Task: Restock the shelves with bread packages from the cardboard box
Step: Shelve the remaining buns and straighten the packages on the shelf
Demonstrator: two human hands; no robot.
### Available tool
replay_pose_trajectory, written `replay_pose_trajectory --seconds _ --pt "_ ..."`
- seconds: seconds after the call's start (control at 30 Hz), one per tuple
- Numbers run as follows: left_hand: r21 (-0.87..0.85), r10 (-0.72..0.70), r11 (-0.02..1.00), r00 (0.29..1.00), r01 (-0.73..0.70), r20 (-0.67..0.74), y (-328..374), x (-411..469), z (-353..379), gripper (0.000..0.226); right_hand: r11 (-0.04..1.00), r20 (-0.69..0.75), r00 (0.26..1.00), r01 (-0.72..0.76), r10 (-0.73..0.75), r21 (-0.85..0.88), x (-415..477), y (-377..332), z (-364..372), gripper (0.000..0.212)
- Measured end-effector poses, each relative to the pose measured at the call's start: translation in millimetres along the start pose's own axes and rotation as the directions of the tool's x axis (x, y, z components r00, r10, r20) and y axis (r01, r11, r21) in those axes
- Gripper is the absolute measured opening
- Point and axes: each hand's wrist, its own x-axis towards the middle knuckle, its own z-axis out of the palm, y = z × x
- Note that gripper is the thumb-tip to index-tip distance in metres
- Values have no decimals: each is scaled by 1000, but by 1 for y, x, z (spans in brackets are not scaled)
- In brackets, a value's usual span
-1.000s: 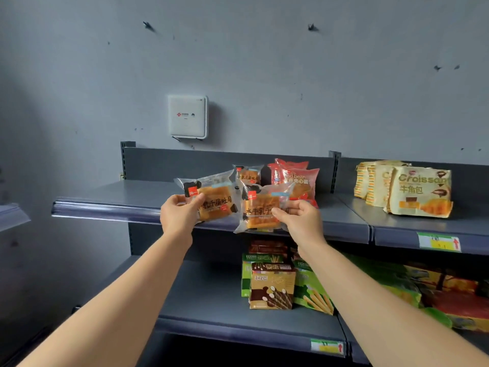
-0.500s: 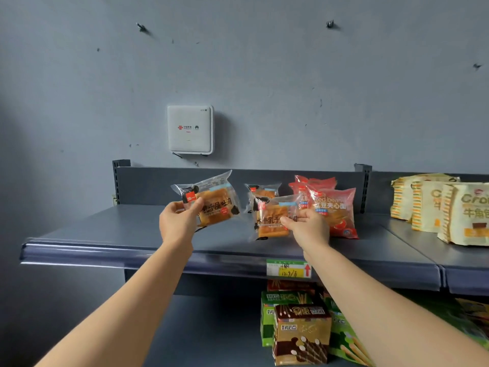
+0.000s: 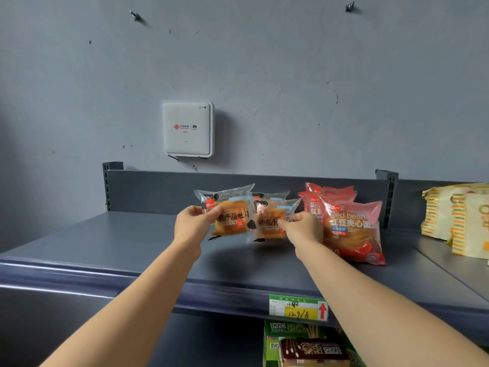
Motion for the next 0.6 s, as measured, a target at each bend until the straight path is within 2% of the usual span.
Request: replay_pose_trajectory --seconds 0.17,0.27,0.4,0.6 --pt "81 -67 995 991 57 119 -7 17 9 29 998 -15 1000 -25 24 -57 14 0 14 35" --pt "128 -110 988 977 87 183 -9 26 12 35 995 -23 998 -64 62 -81 22 -1 19 33" --pt "164 -157 979 960 120 233 -10 35 21 33 988 -42 993 -111 107 -110 30 -1 23 32" --pt "180 -178 975 947 133 266 -15 44 36 34 987 -73 992 -108 100 -116 33 -1 28 29"
